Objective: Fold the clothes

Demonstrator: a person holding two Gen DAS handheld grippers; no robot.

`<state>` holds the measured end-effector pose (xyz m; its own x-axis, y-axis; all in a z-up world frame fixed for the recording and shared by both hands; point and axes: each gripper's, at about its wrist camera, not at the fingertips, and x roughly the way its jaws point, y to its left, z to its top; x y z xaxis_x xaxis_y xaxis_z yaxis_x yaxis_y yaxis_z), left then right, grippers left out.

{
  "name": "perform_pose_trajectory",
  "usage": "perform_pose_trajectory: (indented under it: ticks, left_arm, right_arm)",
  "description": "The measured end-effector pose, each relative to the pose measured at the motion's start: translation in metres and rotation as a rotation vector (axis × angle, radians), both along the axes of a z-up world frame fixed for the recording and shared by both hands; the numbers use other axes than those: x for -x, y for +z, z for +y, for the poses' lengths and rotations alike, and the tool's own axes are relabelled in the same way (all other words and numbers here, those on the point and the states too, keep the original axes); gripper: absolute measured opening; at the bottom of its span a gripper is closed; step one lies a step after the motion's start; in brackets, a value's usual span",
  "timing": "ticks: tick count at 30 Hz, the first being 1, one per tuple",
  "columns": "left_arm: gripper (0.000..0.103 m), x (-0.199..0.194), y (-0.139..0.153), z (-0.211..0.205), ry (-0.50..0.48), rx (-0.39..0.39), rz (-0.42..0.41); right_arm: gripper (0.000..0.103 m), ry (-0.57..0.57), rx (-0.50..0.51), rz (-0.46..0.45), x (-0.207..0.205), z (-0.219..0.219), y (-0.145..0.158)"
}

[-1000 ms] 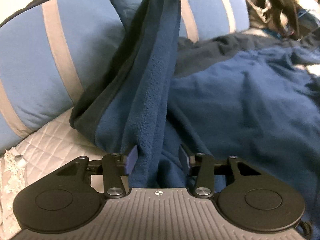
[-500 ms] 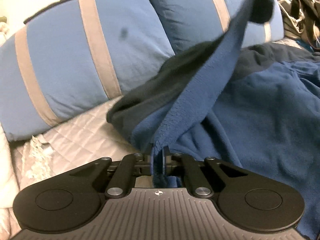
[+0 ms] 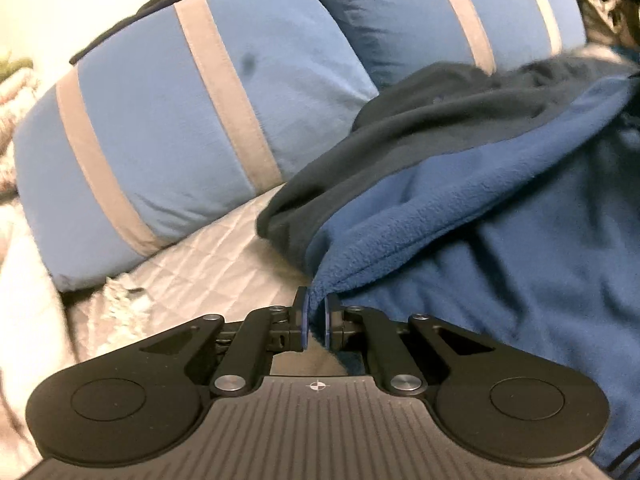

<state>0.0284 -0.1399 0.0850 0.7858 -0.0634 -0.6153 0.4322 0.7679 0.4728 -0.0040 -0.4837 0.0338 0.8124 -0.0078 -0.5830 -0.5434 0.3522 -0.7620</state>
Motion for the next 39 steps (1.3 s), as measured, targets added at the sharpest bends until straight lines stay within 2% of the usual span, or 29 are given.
perform_pose_trajectory:
  ticks: [5, 13, 17, 22, 23, 24, 25, 26, 28, 29, 31, 35, 39]
  left_arm:
    - [0.008, 0.01, -0.006, 0.0, -0.075, -0.114, -0.029]
    - [0.008, 0.03, -0.018, -0.005, -0.215, -0.304, -0.076]
    - [0.008, 0.024, -0.022, -0.006, -0.175, -0.29, -0.047]
    - [0.011, 0.018, -0.027, -0.005, -0.137, -0.274, -0.026]
    - [0.011, 0.018, -0.027, -0.005, -0.135, -0.273, -0.025]
    - [0.013, 0.019, -0.026, -0.004, -0.13, -0.267, -0.024]
    - [0.021, 0.019, -0.025, -0.003, -0.119, -0.259, -0.024]
    - [0.026, 0.018, -0.024, -0.002, -0.107, -0.251, -0.024]
    - [0.048, 0.017, -0.02, 0.003, -0.072, -0.22, -0.027]
    - [0.052, 0.015, -0.017, 0.006, -0.052, -0.201, -0.029]
    - [0.065, 0.014, -0.01, 0.014, -0.022, -0.145, -0.024]
    - [0.07, 0.01, 0.005, 0.036, 0.058, 0.027, 0.034]
    - [0.071, 0.008, 0.021, 0.059, 0.112, 0.264, 0.09]
  right_arm:
    - [0.005, 0.054, 0.019, 0.077, 0.038, 0.013, -0.021]
    - [0.005, 0.018, -0.024, 0.228, 0.055, 0.014, -0.005]
    - [0.005, -0.011, -0.071, 0.346, 0.059, 0.017, -0.001]
    - [0.008, -0.031, -0.165, 0.435, 0.062, 0.013, -0.001]
    - [0.01, -0.038, -0.192, 0.46, 0.061, 0.009, 0.003]
    - [0.027, -0.046, -0.22, 0.488, 0.061, 0.005, 0.007]
    - [0.038, -0.041, -0.248, 0.517, 0.061, -0.001, 0.014]
    - [0.042, -0.033, -0.276, 0.545, 0.06, -0.008, 0.021]
    - [0.051, -0.034, -0.329, 0.575, 0.059, -0.026, 0.036]
    - [0.056, -0.035, -0.356, 0.588, 0.059, -0.036, 0.044]
    - [0.071, -0.067, -0.397, 0.558, 0.055, -0.056, 0.059]
    - [0.073, -0.156, -0.484, 0.483, 0.037, -0.088, 0.082]
    - [0.073, -0.263, -0.586, 0.425, 0.016, -0.103, 0.087]
